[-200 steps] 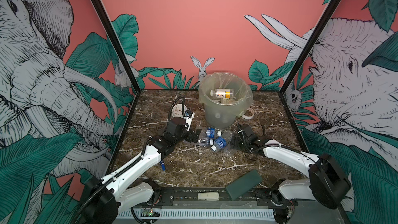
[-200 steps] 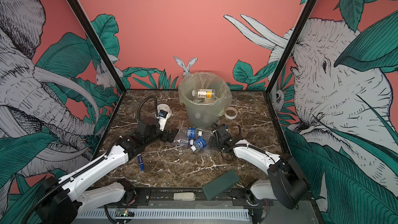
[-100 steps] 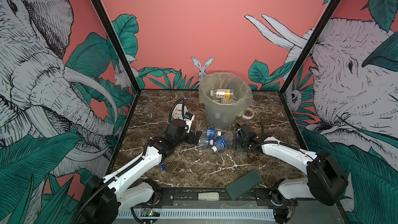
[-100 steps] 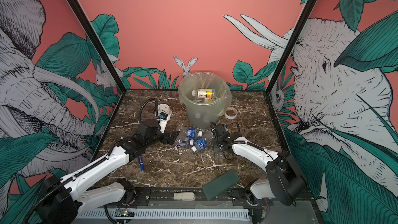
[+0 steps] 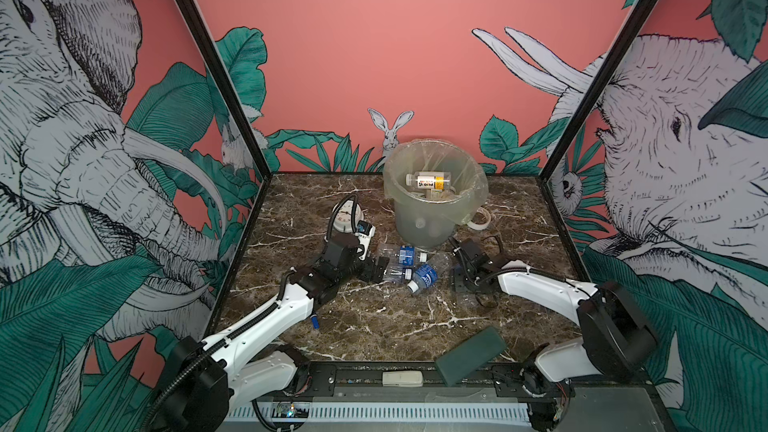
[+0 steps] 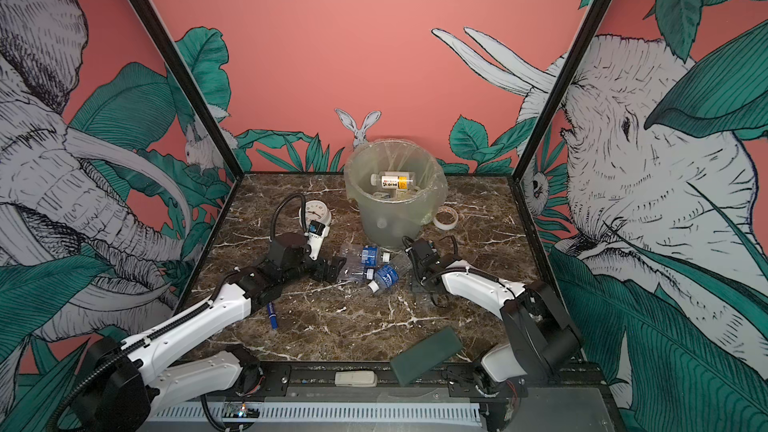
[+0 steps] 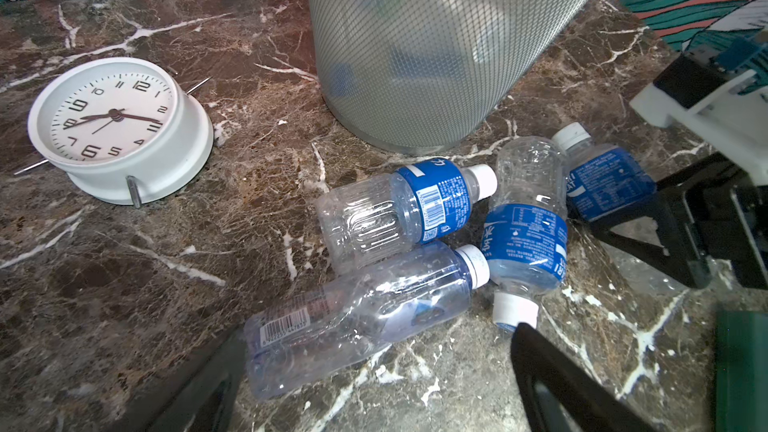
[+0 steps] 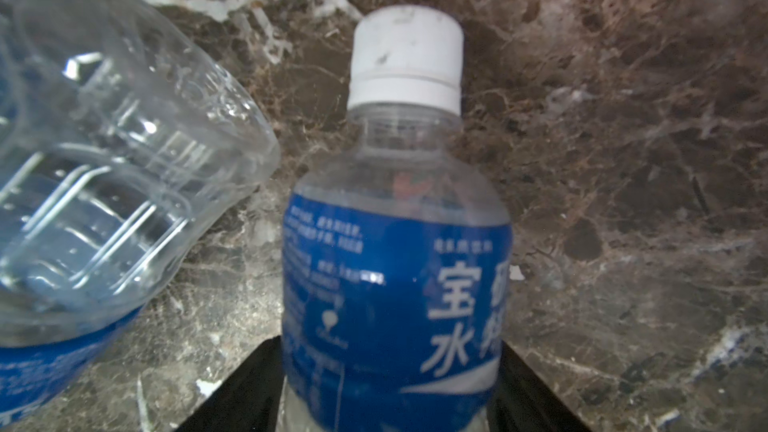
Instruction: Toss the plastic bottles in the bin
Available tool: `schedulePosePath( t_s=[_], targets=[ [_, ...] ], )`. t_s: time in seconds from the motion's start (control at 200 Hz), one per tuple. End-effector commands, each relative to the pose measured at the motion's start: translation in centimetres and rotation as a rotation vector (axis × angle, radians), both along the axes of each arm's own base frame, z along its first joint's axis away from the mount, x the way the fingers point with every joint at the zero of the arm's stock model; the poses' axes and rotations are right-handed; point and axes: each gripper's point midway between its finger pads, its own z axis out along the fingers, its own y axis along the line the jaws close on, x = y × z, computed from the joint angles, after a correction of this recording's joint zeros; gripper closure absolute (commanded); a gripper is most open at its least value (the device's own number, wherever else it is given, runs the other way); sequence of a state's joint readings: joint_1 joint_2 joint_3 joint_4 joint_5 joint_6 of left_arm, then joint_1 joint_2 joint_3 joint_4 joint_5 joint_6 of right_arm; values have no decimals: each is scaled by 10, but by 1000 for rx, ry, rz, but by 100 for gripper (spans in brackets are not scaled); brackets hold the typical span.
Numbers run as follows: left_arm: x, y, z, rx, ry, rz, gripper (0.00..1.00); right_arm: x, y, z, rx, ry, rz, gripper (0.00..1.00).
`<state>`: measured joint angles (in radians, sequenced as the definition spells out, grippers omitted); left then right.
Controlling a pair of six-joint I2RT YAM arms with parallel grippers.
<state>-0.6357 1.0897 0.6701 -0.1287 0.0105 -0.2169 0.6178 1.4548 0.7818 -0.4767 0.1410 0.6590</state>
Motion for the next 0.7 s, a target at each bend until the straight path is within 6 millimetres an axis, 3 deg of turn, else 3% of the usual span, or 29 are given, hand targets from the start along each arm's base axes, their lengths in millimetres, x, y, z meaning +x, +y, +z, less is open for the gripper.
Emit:
schedulePosePath(
  t_s=[0.0, 0.27, 0.695],
  targets=[
    [-2, -1, -9, -20, 24, 0, 1, 2, -1, -4, -3, -2, 5, 33],
    [-9, -4, -34, -16, 82, -20, 1, -1, -3, -1, -4, -23, 35, 42],
    [-8, -8, -43, -16, 104, -31, 1, -7, -11, 33, 69, -211, 76, 47]
  ],
)
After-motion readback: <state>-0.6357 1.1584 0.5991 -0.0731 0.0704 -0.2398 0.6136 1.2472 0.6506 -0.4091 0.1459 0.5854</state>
